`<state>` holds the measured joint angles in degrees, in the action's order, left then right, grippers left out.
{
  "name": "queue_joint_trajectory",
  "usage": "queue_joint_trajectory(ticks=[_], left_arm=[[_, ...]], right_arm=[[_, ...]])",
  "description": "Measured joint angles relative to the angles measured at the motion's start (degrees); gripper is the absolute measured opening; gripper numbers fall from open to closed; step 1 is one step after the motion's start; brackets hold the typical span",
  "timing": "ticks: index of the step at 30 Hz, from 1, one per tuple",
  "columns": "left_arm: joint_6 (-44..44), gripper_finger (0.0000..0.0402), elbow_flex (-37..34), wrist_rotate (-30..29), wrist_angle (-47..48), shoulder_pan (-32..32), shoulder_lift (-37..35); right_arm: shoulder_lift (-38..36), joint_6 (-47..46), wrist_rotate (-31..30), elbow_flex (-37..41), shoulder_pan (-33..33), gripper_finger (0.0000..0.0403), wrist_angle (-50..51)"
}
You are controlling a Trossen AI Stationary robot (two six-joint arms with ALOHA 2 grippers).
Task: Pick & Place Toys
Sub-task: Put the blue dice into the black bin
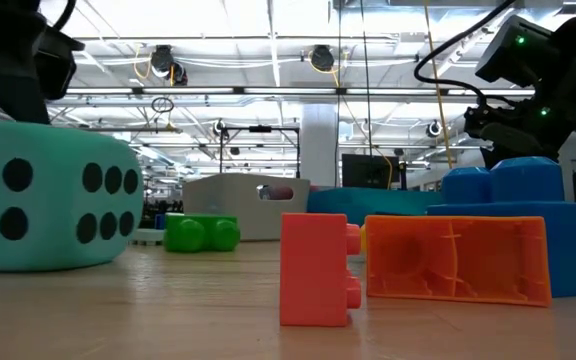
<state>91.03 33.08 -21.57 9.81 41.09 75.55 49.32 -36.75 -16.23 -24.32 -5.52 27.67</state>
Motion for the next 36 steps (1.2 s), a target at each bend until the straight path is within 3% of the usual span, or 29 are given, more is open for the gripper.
queue_joint_trajectory(ticks=[9,12,20,26,31,36], left_arm=[[-0.4,0.0331,0.0,-1.2,-1.0,-3.7,1.3],[-0.4,0.0299,0.0,-0.4,-2.1,-4.8,3.2],[-2.7,0.0166,0.1,2.3,-9.1,-7.5,8.5],[-9.3,0.0154,0.0,3.7,-13.1,-8.8,7.6],[-17.4,0.0121,2.8,0.2,-12.6,-8.8,5.1],[-29.8,0.0117,9.7,-6.1,-13.6,-8.9,3.9]], right_arm=[[0.0,0.0,0.0,0.0,0.0,0.0256,0.0],[0.0,0.0,0.0,0.0,0.0,0.0256,0.0],[0.0,0.0,0.0,0.0,0.0,0.0256,0.0],[0.0,0.8,0.2,0.0,0.0,0.0256,-1.0],[-0.2,5.3,5.9,0.0,1.9,0.0256,-9.7],[-0.1,15.2,6.1,0.0,8.7,0.0256,-25.4]])
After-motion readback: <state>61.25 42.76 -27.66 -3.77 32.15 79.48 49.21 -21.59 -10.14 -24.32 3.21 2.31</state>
